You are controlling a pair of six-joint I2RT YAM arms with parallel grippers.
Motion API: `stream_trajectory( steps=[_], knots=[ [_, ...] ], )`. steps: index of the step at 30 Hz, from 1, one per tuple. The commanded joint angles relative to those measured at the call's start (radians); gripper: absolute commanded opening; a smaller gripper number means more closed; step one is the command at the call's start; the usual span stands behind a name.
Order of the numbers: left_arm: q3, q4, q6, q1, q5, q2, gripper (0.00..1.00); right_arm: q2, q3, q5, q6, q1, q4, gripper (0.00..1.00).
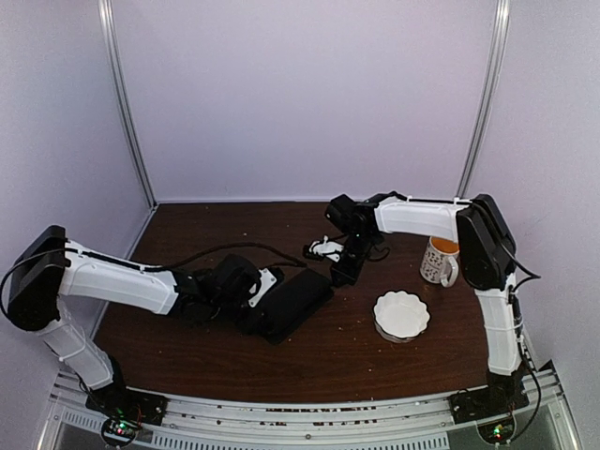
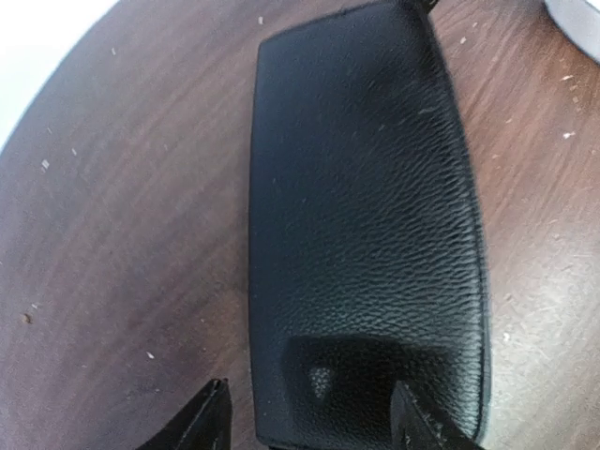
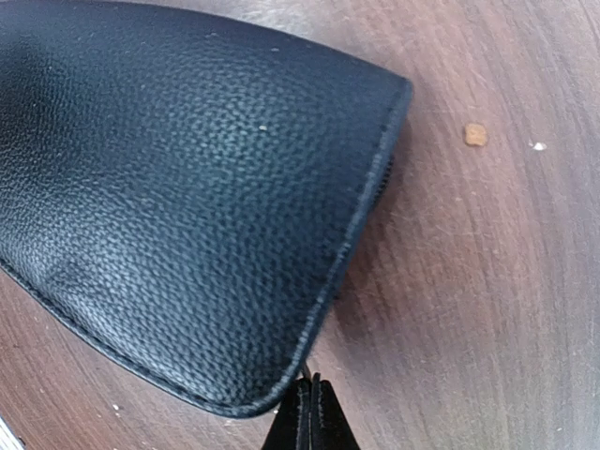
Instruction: Sort the hair-cutting tools
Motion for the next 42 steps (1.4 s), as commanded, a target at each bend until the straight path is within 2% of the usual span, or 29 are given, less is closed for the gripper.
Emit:
stream_trajectory(
  steps=[1, 4, 12, 21, 26, 31, 35, 38, 42],
  knots=[
    [0.038, 0.088, -0.082, 0.059, 0.150, 0.032, 0.62, 0.002, -0.009, 0.000, 0.001, 0.018, -0.013, 0.00],
    [0.056, 0.113, -0.101, 0.104, 0.226, 0.045, 0.63, 0.017, 0.003, -0.003, -0.006, 0.031, -0.010, 0.00],
    [0.078, 0.093, -0.163, 0.219, 0.322, 0.104, 0.64, 0.110, 0.145, -0.021, -0.020, 0.106, -0.036, 0.00],
    [-0.097, 0.182, -0.280, 0.205, 0.465, 0.035, 0.57, 0.138, 0.210, -0.044, -0.075, 0.214, -0.046, 0.00],
    [-0.153, 0.158, -0.335, 0.145, 0.434, 0.003, 0.56, 0.128, 0.185, -0.068, -0.080, 0.228, -0.033, 0.00],
    [-0.095, 0.038, -0.298, 0.127, 0.285, -0.010, 0.58, 0.125, 0.169, -0.054, -0.079, 0.225, -0.030, 0.00],
    [-0.027, -0.043, -0.260, 0.151, 0.182, -0.014, 0.64, 0.113, 0.153, -0.054, -0.079, 0.224, -0.026, 0.00],
    [0.001, -0.058, -0.228, 0.171, 0.192, -0.015, 0.68, 0.105, 0.137, -0.053, -0.082, 0.223, -0.021, 0.00],
    [0.046, -0.070, -0.180, 0.178, 0.285, 0.036, 0.69, 0.107, 0.136, -0.055, -0.080, 0.222, -0.016, 0.00]
  ],
)
